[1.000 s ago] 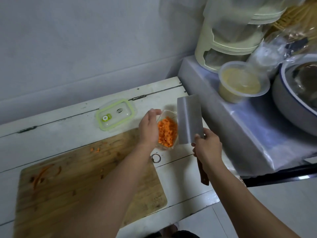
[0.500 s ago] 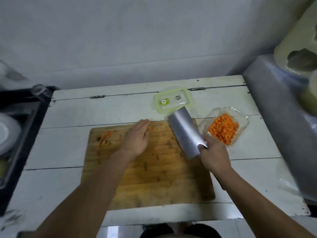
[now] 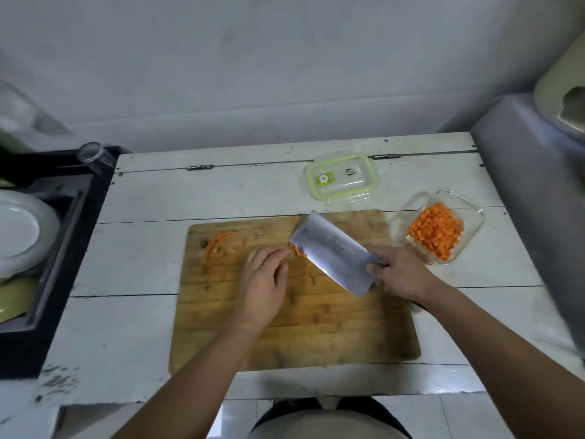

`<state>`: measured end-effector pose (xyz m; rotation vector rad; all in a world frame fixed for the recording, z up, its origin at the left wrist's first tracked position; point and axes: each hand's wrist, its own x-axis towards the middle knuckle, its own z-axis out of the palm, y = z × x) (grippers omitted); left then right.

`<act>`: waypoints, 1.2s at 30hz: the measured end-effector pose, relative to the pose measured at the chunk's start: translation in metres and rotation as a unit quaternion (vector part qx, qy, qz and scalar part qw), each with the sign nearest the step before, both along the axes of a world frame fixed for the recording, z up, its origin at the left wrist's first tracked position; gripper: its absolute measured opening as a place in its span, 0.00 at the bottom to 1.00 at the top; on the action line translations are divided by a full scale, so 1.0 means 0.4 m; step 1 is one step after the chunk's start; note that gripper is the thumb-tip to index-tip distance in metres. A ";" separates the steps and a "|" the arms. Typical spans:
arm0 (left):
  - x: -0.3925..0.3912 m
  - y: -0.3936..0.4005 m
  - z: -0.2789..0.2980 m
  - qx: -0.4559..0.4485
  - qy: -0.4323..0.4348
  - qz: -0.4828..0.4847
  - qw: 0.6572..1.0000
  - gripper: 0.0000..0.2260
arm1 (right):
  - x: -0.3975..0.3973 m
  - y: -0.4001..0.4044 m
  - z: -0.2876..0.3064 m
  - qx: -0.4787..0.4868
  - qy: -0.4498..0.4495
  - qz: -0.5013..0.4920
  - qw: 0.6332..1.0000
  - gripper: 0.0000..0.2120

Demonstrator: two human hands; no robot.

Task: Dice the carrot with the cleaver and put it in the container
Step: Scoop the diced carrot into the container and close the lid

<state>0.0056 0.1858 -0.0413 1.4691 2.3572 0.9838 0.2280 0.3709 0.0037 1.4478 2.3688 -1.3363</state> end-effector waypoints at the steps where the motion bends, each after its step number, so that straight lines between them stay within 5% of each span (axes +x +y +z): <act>1: -0.005 -0.009 -0.005 -0.030 0.020 -0.013 0.999 0.18 | 0.003 -0.012 -0.004 -0.003 0.000 -0.006 1.000 0.22; 4: -0.017 -0.020 -0.026 -0.107 0.062 -0.043 0.991 0.28 | 0.007 -0.061 -0.009 -0.019 0.005 -0.026 0.999 0.17; 11: -0.005 -0.029 -0.053 -0.099 0.099 -0.045 0.989 0.23 | -0.004 -0.166 -0.027 0.015 0.000 -0.070 0.997 0.15; 22: 0.107 0.135 -0.010 -0.149 -0.009 0.025 0.988 0.30 | -0.057 -0.286 -0.020 0.026 -0.029 -0.127 0.991 0.12; 31: 0.209 0.179 0.004 -0.028 -0.072 0.027 0.997 0.22 | -0.016 -0.299 -0.001 -0.063 0.093 -0.208 0.972 0.07; 36: 0.337 0.362 0.102 0.063 -0.084 -0.052 0.993 0.18 | 0.103 -0.190 0.094 -0.009 0.125 -0.310 0.942 0.13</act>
